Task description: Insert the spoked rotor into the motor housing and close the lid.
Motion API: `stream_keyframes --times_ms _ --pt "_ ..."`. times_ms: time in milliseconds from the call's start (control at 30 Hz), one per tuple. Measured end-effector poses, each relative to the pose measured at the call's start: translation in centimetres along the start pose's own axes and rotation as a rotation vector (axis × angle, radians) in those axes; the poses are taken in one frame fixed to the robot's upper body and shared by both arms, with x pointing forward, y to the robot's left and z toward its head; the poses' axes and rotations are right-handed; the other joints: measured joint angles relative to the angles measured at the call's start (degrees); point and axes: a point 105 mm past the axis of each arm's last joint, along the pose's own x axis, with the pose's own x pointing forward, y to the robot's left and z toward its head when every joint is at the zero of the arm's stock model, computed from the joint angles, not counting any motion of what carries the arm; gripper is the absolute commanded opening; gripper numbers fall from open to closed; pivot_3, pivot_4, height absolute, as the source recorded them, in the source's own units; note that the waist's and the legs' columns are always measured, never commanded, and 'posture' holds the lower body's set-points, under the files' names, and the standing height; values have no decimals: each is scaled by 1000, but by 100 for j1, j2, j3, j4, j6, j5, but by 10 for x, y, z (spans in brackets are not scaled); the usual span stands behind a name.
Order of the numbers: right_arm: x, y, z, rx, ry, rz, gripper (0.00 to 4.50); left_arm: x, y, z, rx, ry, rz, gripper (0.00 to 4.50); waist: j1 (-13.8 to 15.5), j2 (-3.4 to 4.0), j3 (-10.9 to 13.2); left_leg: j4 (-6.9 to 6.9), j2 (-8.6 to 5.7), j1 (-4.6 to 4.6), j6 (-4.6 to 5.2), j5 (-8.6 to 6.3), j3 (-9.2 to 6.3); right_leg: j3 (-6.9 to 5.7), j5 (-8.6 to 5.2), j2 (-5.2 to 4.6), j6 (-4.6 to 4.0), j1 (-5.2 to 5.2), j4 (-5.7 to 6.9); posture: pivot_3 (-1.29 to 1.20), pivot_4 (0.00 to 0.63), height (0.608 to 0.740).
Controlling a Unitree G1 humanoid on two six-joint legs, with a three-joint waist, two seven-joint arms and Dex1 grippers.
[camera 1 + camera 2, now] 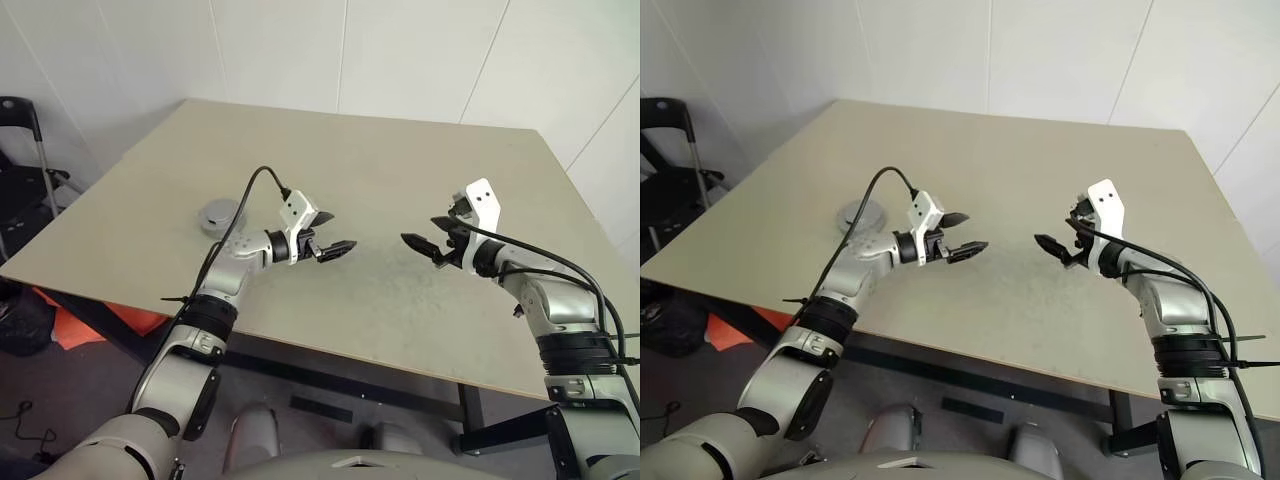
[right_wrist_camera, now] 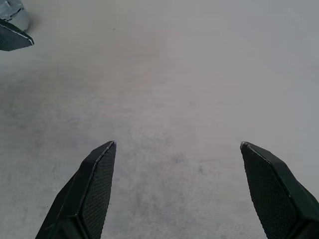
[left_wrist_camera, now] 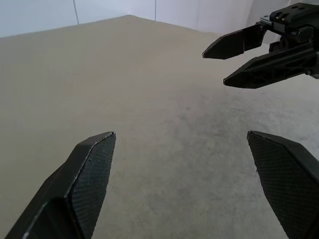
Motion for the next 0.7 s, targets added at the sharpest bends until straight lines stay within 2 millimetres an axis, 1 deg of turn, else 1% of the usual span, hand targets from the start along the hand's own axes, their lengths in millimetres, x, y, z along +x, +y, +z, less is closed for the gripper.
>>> stream_keyframes --times_ms 167,400,700 --pt "1 -1 1 -10 -2 -16 4500 0 1 -4 -8 9 2 4456 4 0 0 3 0 -4 16 -9 2 1 0 0 -1 -2 -2 0 0 740" --pt "6 -5 15 -48 -40 -49 4500 3 2 -4 6 11 9 4456 3 1 0 4 0 -2 17 -10 4 2 0 -1 -1 -2 -1 0 0 740" --pt "10 -8 11 -40 -45 -77 4500 2 3 -5 6 14 23 4456 1 2 0 4 0 -4 19 -11 5 2 0 0 -1 -3 -2 0 0 740"
